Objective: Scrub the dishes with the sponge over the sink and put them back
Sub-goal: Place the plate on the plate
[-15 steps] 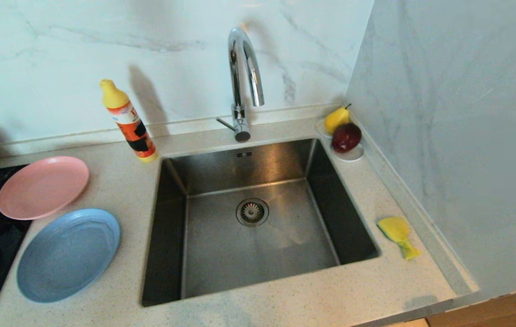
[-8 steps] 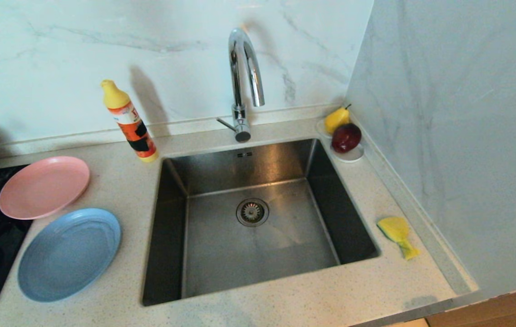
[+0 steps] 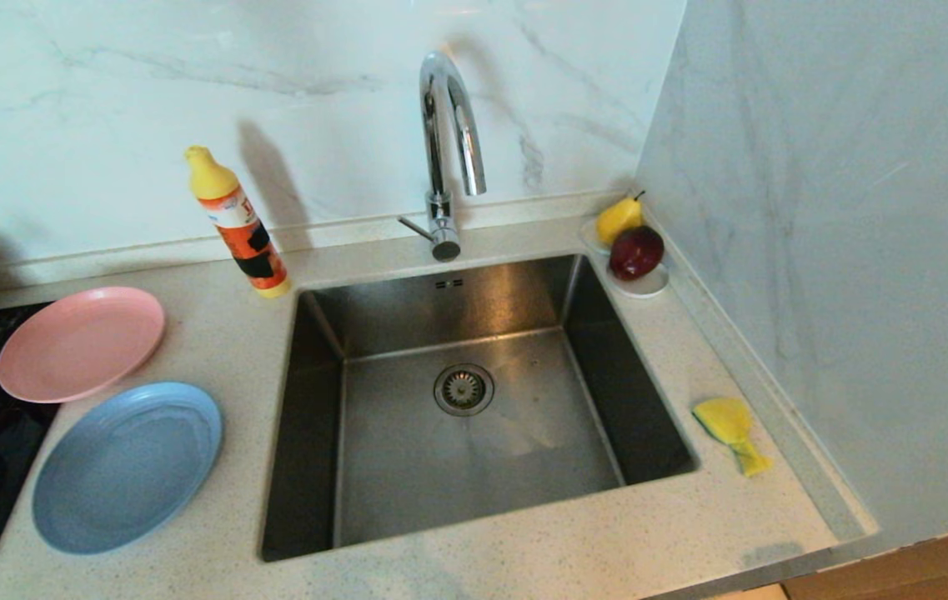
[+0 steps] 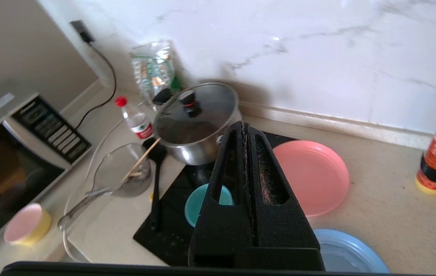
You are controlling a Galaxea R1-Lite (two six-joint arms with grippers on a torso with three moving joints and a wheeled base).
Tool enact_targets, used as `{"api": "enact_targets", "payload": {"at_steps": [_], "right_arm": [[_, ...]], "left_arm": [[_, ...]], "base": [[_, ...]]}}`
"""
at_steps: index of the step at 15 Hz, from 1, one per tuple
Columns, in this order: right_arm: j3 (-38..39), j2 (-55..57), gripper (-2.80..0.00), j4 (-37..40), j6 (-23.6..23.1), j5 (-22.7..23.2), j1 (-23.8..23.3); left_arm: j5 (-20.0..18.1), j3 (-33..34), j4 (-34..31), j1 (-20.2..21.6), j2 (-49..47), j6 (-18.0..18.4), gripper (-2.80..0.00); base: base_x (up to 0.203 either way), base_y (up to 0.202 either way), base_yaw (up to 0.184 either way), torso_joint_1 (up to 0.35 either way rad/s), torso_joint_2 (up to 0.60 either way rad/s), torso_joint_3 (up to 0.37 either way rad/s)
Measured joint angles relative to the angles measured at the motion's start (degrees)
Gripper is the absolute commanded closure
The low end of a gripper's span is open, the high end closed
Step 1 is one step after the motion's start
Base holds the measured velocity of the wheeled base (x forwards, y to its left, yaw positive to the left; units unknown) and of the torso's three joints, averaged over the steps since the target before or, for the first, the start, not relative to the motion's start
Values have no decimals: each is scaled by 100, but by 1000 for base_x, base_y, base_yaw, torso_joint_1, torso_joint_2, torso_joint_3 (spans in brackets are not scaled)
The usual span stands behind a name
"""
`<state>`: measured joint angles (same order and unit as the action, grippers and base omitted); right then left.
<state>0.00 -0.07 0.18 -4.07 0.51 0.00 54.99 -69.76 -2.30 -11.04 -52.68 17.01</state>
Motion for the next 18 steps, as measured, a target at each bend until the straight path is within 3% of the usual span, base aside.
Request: {"api": "enact_targets", "payload": {"at_steps": [2,4,5,8,10,11,13,17,18], "right_arm": [[0,0,0,0,-1,1,0],[0,0,0,0,-2,0,0],[0,0,0,0,0,0,0],[0,0,0,0,0,0,0],[0,0,0,0,-2,0,0],[0,0,0,-2,0,0,0],[0,0,0,0,-2,0,0],[0,0,0,0,0,1,0],[0,0,0,2,0,0,0]], "left_arm": [[-213,-166,0,119,-420,-106,0],[-891,-261,-56,820,-762,-362,0],[-1434,-298,-121,1380,-916,-511,0],[-3597,-421,-556,3245,-1388,-1229,0],[-4954,-485,-1134,4086,-1779,-2096,0],[-5379,-474,-1359,4347,-1982,-2552,0],[-5714,-250,-1627,4618,-2323,-3186,0],[-5824,116,-1726,4724,-2872,-3983,0],[-5851,152,-1729,4729,-3006,-4121,-280]], "base": [[0,0,0,0,0,0],[0,0,0,0,0,0],[0,0,0,0,0,0],[0,0,0,0,0,0],[0,0,0,0,0,0],[0,0,0,0,0,0],[0,0,0,0,0,0],[0,0,0,0,0,0],[0,0,0,0,0,0]]}}
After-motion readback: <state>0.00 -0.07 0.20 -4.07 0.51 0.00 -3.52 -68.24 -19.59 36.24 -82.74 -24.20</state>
